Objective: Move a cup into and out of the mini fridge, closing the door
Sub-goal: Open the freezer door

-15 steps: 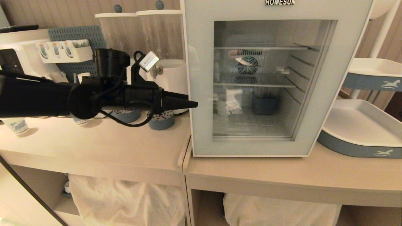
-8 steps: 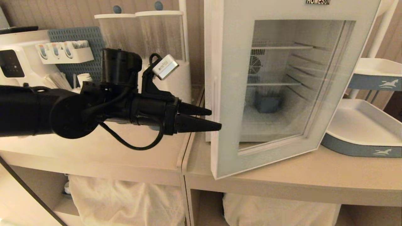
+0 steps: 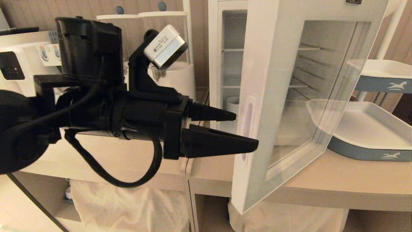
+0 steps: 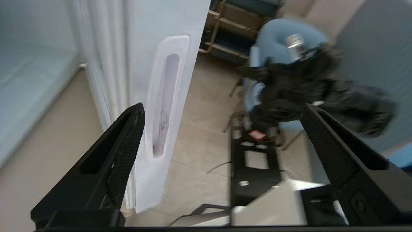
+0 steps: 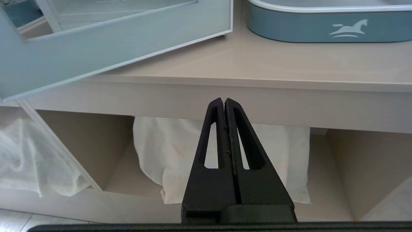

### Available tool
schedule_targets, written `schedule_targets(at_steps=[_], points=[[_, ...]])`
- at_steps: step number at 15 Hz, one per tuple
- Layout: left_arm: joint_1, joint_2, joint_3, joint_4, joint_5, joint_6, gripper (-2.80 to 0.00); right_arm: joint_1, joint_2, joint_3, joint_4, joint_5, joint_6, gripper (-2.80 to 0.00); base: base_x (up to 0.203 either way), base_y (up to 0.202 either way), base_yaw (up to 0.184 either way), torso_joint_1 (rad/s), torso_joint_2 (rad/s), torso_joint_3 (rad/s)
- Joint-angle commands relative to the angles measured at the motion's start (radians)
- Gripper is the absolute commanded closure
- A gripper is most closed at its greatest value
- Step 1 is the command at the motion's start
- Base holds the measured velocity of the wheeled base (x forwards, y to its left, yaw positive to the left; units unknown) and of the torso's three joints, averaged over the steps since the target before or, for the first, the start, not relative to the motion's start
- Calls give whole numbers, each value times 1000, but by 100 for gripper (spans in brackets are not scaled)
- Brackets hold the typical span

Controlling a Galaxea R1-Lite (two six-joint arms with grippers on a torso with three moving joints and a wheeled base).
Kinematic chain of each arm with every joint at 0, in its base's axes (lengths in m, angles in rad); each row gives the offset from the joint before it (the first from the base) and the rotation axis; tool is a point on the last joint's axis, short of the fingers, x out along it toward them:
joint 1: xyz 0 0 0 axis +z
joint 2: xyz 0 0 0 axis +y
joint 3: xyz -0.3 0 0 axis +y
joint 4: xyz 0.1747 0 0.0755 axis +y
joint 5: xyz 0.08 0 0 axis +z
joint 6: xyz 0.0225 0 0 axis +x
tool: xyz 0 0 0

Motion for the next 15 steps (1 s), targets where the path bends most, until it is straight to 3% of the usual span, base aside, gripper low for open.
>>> schedule_targets(at_steps=[1,4,6,8,11,15], points=[[-47,-48,5,-1,-1,-35,-280,0,1,0,0,0,0,0,0,0,0,0,0,0],[-156,-81,7,-2,53,-110,-280,0,1,0,1,1,0,0,0,0,0,0,0,0],[-176,-85,18,-3,87,-106,-280,0,1,0,0,0,2,0,0,0,0,0,0,0],[-250,-93,71,-9,202,-52,-280,0,1,0,0,0,2,0,0,0,0,0,0,0],[-228,-126,130,-12,252,-18,-280,0,1,0,1,0,2,0,0,0,0,0,0,0],[-181,-171,184,-23,261,12,-280,0,1,-2,4,0,2,0,0,0,0,0,0,0]])
